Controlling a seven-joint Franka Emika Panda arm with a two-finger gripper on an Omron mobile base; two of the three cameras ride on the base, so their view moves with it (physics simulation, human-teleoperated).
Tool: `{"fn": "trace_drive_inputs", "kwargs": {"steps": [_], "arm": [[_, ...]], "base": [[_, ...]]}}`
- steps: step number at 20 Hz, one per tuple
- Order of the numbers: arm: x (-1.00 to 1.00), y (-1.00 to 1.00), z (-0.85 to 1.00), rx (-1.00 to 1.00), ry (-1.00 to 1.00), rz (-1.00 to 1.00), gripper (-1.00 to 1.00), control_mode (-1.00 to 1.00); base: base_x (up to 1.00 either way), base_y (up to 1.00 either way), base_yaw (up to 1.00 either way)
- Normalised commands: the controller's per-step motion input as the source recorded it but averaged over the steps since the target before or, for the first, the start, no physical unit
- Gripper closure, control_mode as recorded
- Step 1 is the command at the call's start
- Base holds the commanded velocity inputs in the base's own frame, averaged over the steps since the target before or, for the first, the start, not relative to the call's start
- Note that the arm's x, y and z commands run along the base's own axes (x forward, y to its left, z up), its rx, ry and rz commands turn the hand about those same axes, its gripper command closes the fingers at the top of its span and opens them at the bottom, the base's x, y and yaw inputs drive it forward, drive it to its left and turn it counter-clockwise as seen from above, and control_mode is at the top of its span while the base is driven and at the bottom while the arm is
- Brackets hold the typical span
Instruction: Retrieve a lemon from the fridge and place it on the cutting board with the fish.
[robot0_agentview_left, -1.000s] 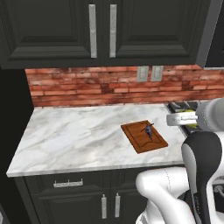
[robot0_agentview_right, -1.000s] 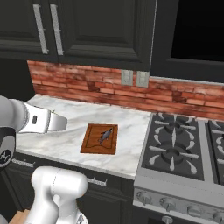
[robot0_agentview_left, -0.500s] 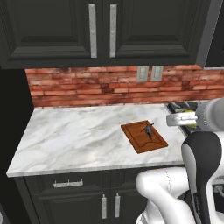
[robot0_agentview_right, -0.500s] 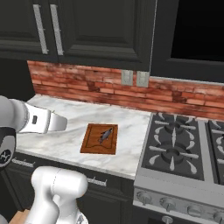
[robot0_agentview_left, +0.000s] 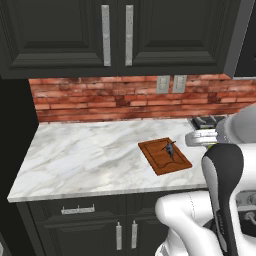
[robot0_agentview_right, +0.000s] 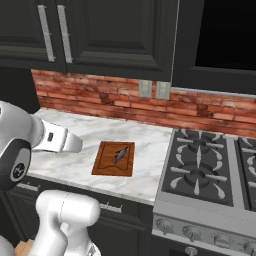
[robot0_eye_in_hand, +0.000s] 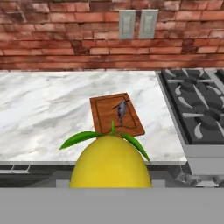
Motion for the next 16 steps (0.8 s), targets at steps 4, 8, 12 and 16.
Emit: {"fn": "trace_drive_inputs", "kwargs": {"steps": [4,8,12,16], "arm": [[0.38,0.0,-0.36,0.01,0.22,-0.04,1.0,-1.0],[0.27,-0.02,-0.2,0.02,0.14,-0.06,1.0,-1.0],[0.12,0.0,-0.05,0.0,0.0,-0.02,1.0,-1.0],[0.08,0.0,-0.3,0.02,0.0,-0.1,1.0,-1.0]], "base": [[0.0,0.0,0.0],[0.0,0.0,0.0],[0.0,0.0,0.0],[0.0,0.0,0.0]]}}
